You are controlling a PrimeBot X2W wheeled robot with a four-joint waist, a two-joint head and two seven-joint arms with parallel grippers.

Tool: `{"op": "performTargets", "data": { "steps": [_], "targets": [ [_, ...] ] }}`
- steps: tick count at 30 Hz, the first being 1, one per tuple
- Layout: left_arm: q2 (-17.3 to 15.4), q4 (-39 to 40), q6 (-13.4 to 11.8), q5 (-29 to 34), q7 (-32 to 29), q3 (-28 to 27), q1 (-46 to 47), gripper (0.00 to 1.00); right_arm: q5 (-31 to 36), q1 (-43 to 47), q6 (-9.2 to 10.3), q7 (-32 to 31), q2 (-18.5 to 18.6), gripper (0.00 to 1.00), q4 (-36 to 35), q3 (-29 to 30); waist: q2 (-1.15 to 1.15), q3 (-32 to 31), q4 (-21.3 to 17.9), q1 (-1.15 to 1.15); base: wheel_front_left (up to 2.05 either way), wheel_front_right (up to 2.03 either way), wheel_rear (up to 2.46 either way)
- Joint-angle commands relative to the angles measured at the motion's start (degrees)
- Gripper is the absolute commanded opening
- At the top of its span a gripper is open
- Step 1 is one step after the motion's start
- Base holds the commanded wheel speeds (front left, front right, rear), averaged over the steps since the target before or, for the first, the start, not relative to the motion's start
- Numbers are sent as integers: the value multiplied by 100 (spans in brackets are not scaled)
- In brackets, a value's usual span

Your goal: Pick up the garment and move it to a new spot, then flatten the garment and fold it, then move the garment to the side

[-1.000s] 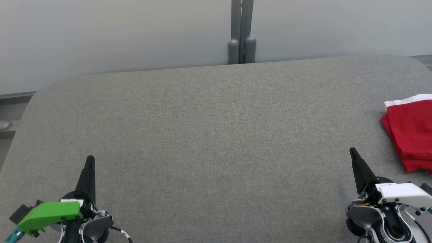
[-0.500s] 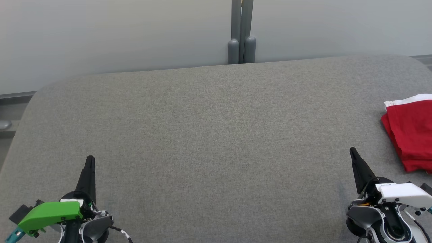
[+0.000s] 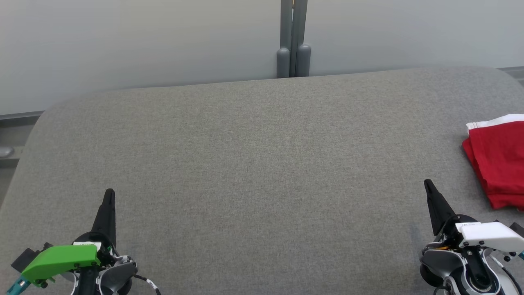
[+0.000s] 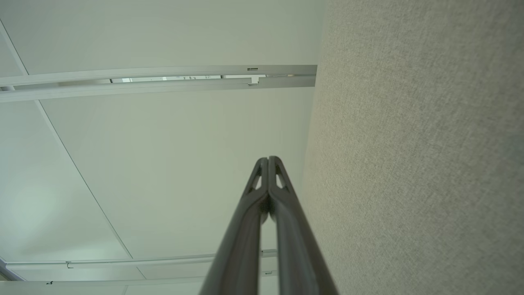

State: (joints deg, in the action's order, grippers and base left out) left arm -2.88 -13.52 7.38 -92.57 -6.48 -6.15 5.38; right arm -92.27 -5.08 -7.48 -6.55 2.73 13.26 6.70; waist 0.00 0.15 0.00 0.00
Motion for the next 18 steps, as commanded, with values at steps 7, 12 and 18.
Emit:
{"op": "performTargets", "data": {
  "steps": [7, 12, 18],
  "targets": [
    [1, 5, 21, 17, -22, -27, 71, 0, -41, -59, -3, -26, 29, 0, -20, -3, 0, 0, 0, 0, 0, 0, 0],
    [2, 5, 21, 18, -22, -27, 71, 0, -41, -59, -3, -26, 29, 0, -20, -3, 0, 0, 0, 0, 0, 0, 0],
    [2, 5, 21, 18, -23, -28, 71, 0, -42, -59, -3, -26, 29, 0, -20, -3, 0, 0, 0, 0, 0, 0, 0]
  ]
}}
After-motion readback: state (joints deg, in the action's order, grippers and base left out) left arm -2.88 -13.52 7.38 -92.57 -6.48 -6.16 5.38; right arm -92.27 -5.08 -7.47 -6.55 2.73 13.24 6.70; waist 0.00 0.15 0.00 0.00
